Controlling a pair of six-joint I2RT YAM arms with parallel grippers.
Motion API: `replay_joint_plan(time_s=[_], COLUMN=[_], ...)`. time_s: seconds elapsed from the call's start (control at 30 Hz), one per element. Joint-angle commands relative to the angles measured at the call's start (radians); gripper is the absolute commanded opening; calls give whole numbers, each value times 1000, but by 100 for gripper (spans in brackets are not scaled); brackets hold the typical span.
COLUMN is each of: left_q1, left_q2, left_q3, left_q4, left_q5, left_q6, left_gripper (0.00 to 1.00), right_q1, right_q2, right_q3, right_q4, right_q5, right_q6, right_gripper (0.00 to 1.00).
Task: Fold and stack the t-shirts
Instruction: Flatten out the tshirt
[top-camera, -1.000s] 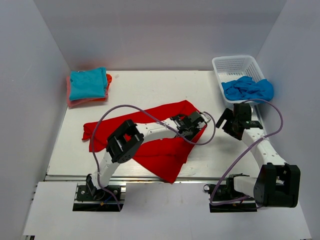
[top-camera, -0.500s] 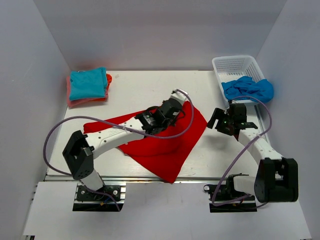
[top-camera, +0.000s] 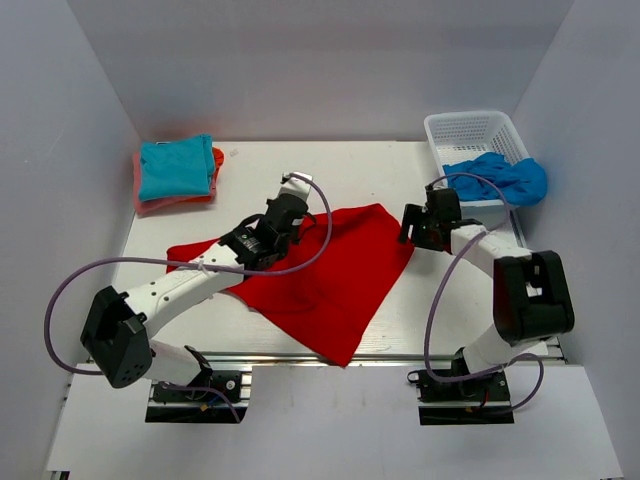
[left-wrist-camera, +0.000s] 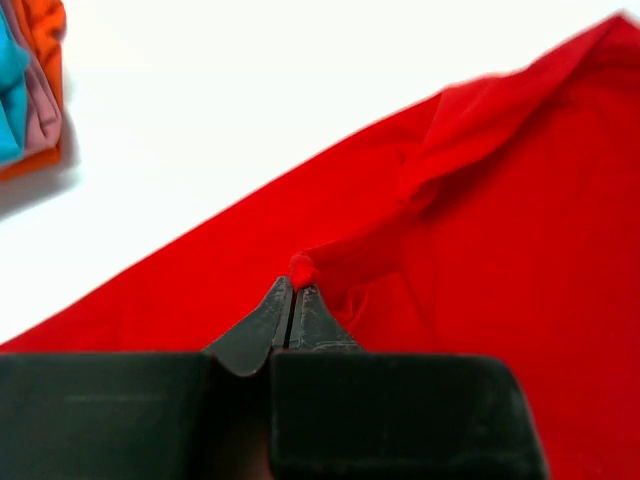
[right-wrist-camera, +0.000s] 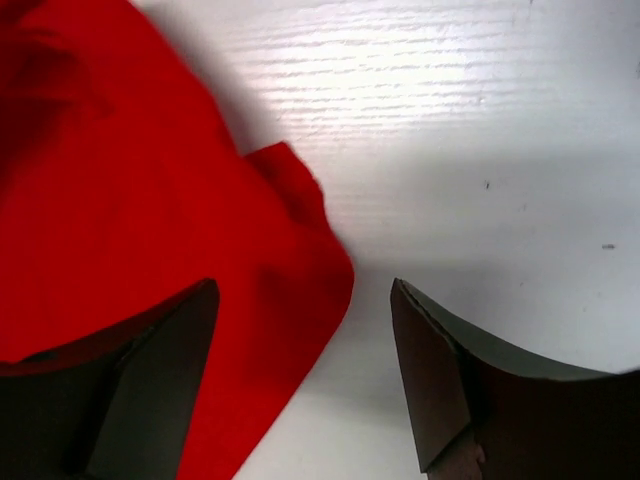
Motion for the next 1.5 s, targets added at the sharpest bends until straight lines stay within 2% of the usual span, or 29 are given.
replay_joint_plan(time_s=[0.0, 0.13, 0.23, 0.27, 0.3, 0.33, 0.5, 0.73, 0.9, 1.2, 1.27, 1.37, 1.4, 1.47], left_q1=[22, 44, 65, 65, 65, 77, 86, 86, 86, 73, 73, 73, 73, 73], left_q2=[-38, -38, -50, -50, -65, -79, -131, -246, -279, -378, -421, -466, -475, -487], left_q3=[-4, -4, -4, -4, -16, -16, 5, 112, 230, 387, 410, 447, 485, 545], left_q4=[63, 63, 63, 74, 74, 74, 74, 113, 110, 90, 79, 35, 10, -38], left_q5=[34, 48, 48, 48, 48, 48, -36, -133, -89, -68, -24, 163, 288, 382], left_q6=[28, 40, 40, 40, 40, 52, 89, 190, 265, 388, 397, 419, 419, 396], left_gripper=[0, 0, 0, 0, 0, 0, 0, 0, 0, 0, 0, 0, 0, 0], right_q1=[5, 16, 25, 27, 28, 31, 40, 42, 40, 34, 37, 37, 37, 36], right_q2=[53, 125, 148, 153, 153, 152, 84, -250, -480, -669, -700, -714, -721, -726], right_q3=[63, 111, 129, 131, 131, 132, 163, 152, 177, 344, 391, 468, 514, 577], right_q4=[56, 46, 50, 52, 58, 62, 56, 99, 118, 58, 50, 7, -6, -54], right_q5=[78, 83, 103, 94, 94, 91, 100, 134, 88, 192, 210, 218, 207, 172], right_q6=[-19, -44, -55, -65, -66, -73, -111, -171, -268, -426, -441, -458, -464, -469], right_gripper=[74, 64, 46, 38, 8, 0, 0, 0, 0, 0, 0, 0, 0, 0])
